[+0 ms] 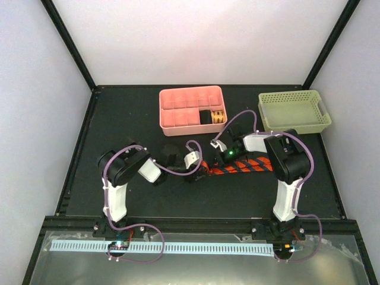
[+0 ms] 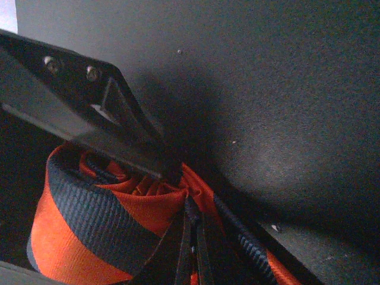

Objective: Roll the ties
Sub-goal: Roll the tie at the center of the board.

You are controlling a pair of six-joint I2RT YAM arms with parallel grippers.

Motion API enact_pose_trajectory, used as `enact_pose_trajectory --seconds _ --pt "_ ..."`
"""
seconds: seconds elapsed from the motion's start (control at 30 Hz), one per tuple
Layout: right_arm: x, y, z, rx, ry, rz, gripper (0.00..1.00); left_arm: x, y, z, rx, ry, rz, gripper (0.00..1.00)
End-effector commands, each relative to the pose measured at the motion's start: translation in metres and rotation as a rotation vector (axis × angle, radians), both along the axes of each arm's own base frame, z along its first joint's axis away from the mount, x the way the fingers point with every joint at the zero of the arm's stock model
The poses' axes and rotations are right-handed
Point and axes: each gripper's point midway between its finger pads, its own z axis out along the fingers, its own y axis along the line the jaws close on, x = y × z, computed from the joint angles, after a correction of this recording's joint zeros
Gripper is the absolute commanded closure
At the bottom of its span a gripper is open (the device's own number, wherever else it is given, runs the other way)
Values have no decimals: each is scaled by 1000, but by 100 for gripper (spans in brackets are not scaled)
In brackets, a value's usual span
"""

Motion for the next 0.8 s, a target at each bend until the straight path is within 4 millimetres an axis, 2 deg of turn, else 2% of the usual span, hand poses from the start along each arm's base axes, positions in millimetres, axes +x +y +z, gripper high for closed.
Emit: enact_pose_trajectory --seconds 0.0,0.2,0.3,0.47,0.67,0.77 --pt "-11 -22 -35 -151 44 -22 98 2 -13 5 -24 -27 -40 36" --pt "-10 -19 -24 -116 17 -9 98 0 -14 -4 79 -89 -42 53" --pt "-8 -16 -12 -88 8 7 95 -4 -15 -17 207 -141 -48 60" --pt "1 -23 14 -45 -26 9 81 -7 -3 -40 375 -128 -42 64" --pt "11 -50 33 -33 -38 -36 73 -12 6 -51 485 -122 -57 65" --pt "7 -47 46 30 -32 -65 64 -17 5 -50 505 -144 -74 65"
